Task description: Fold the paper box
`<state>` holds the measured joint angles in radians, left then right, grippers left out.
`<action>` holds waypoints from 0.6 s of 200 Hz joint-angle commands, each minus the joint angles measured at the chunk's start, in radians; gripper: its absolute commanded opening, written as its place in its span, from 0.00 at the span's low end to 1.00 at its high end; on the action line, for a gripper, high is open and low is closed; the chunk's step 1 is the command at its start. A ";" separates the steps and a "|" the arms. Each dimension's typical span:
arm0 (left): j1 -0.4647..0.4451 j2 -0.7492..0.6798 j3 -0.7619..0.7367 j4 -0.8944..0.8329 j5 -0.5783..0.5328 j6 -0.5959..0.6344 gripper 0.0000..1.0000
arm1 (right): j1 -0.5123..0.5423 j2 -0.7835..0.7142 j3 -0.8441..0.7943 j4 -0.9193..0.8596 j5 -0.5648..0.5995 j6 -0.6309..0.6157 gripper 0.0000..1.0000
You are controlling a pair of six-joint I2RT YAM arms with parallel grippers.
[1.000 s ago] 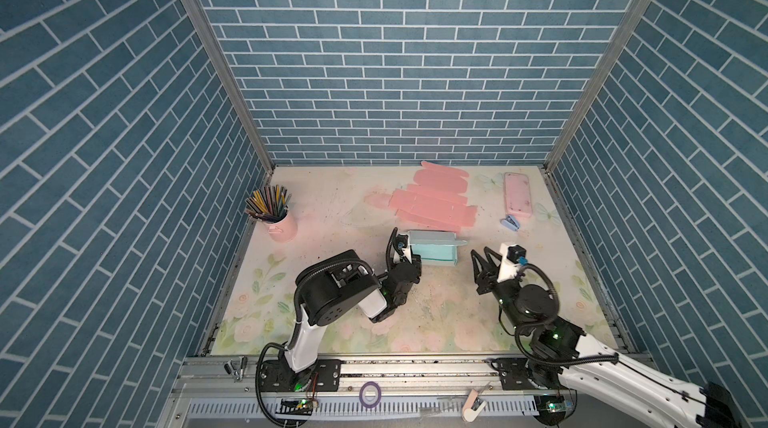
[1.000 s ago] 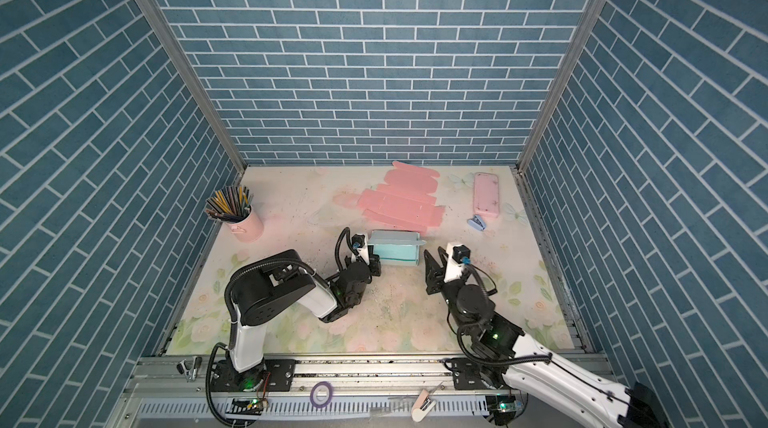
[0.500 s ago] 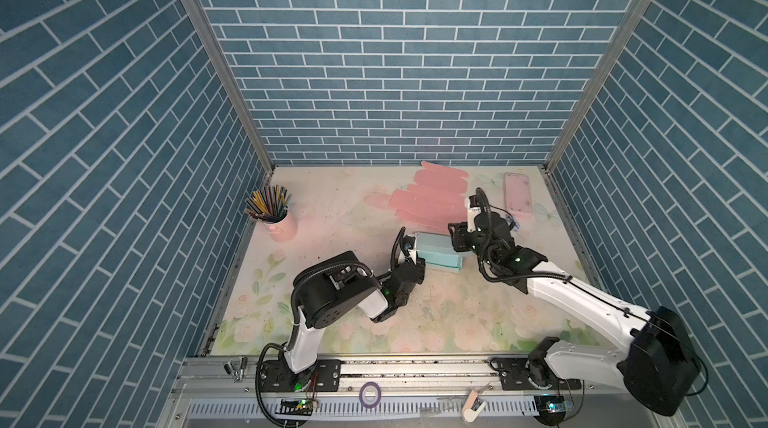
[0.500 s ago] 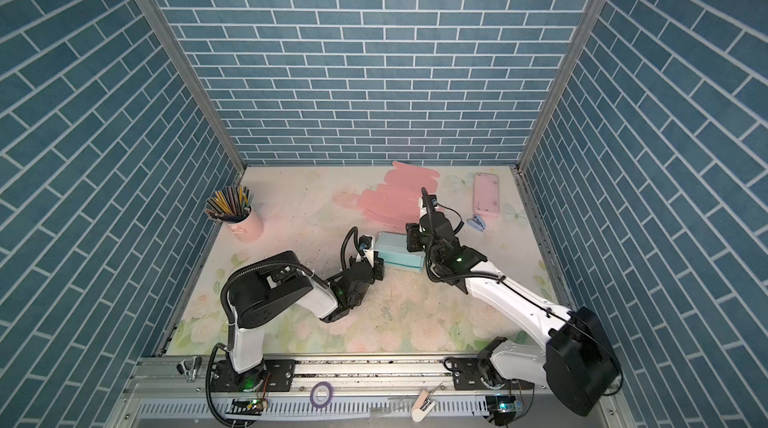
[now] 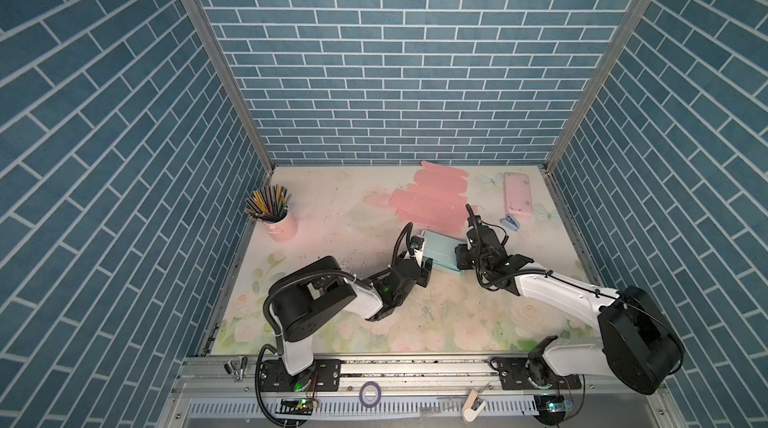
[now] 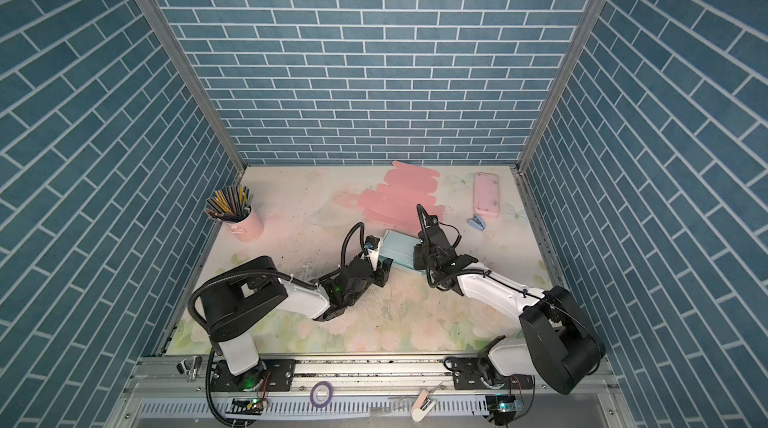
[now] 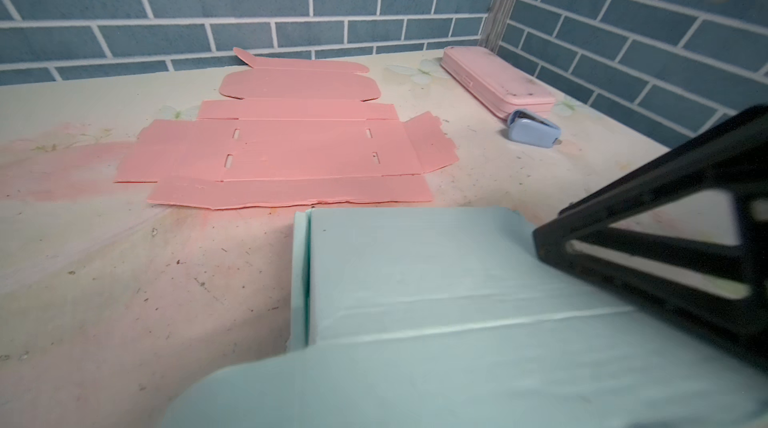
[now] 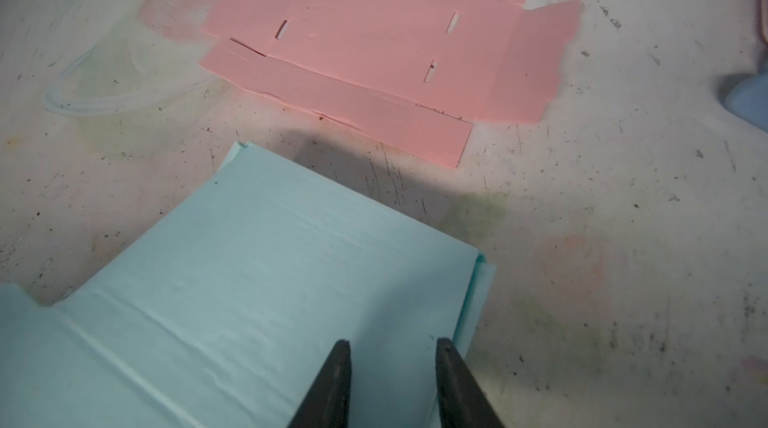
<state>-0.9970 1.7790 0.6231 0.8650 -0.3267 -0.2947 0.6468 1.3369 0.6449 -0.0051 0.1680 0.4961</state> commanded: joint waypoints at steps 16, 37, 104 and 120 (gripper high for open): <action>-0.025 -0.139 -0.038 -0.317 0.087 -0.048 0.62 | -0.010 0.022 -0.052 0.028 0.027 0.048 0.34; -0.030 -0.228 -0.076 -0.450 0.145 -0.051 0.73 | -0.015 0.027 -0.060 0.032 0.029 0.050 0.33; 0.001 -0.407 0.268 -1.189 0.391 -0.073 0.94 | -0.018 -0.007 -0.060 -0.017 0.042 0.025 0.32; 0.026 -0.418 0.350 -1.213 0.427 -0.056 0.94 | -0.018 -0.005 -0.057 -0.022 0.039 0.026 0.32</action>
<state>-1.0065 1.3880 0.8505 -0.0986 0.0185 -0.3450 0.6334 1.3418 0.5922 0.0422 0.1883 0.5091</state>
